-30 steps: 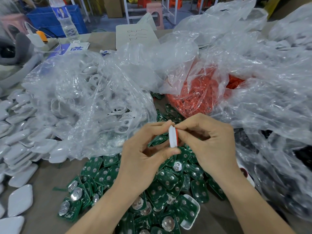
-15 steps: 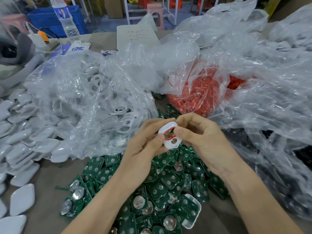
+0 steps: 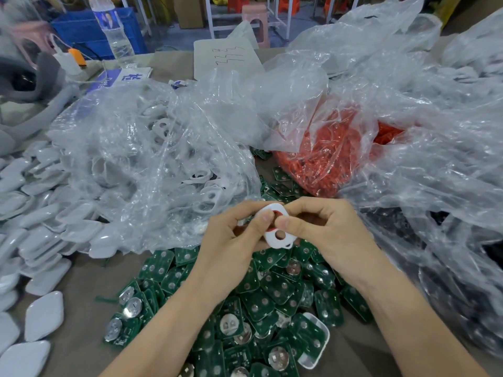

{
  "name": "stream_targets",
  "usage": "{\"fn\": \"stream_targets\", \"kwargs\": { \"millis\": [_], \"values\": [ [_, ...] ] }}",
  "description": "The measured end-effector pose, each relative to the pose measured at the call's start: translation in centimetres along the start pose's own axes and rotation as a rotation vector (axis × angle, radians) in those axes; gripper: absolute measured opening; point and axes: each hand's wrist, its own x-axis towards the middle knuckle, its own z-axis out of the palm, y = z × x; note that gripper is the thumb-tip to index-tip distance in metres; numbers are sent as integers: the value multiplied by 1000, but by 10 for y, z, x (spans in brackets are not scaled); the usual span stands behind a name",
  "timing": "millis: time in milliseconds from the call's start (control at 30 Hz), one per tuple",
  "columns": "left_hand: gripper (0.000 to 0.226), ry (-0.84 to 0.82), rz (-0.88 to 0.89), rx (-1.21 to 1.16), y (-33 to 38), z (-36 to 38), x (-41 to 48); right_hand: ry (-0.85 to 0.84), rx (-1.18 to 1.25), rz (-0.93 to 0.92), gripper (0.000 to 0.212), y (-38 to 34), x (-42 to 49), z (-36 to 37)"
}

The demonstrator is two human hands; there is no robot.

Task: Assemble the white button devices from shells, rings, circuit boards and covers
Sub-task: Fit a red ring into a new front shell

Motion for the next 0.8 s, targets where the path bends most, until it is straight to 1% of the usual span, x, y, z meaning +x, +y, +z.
{"fn": "stream_targets", "kwargs": {
  "millis": [100,200,267,333,400,467,500,533,567,600,633,667,733,767,800],
  "values": [
    [28,-11,-45,-76,1,-1,1,-9,-2,11,7,0,0,-2],
    [26,-52,-51,-88,2,-2,2,72,32,42,9,2,1,-4],
    [24,-55,-27,-59,3,-1,2,79,29,49,10,3,2,-4],
    [22,-41,-17,-25,3,1,1,71,-18,46,12,4,2,-2],
    [27,-31,-18,-10,3,1,1,72,-58,48,12,3,3,-1],
    [27,-12,-27,-42,3,2,1,105,-127,12,11,-1,3,1],
    [28,-2,-46,-92,3,3,2,145,-201,-35,8,-3,2,3],
    [41,5,-72,-149,2,4,2,184,-308,-95,7,-6,1,6],
    [57,6,-99,-214,1,5,1,206,-434,-165,9,-9,-1,9],
    [67,4,-111,-247,0,6,1,202,-550,-229,12,-14,-2,14],
    [70,10,-115,-267,0,7,1,170,-641,-264,17,-18,-5,19],
    [68,16,-113,-282,-1,7,1,111,-686,-266,25,-22,-8,23],
    [61,17,-121,-350,0,8,2,10,-711,-207,44,-32,-18,18],
    [57,19,-121,-387,0,8,3,22,-691,-185,47,-40,-27,9],
    [53,23,-115,-421,0,8,4,106,-659,-181,39,-47,-37,-6]
  ]
}}
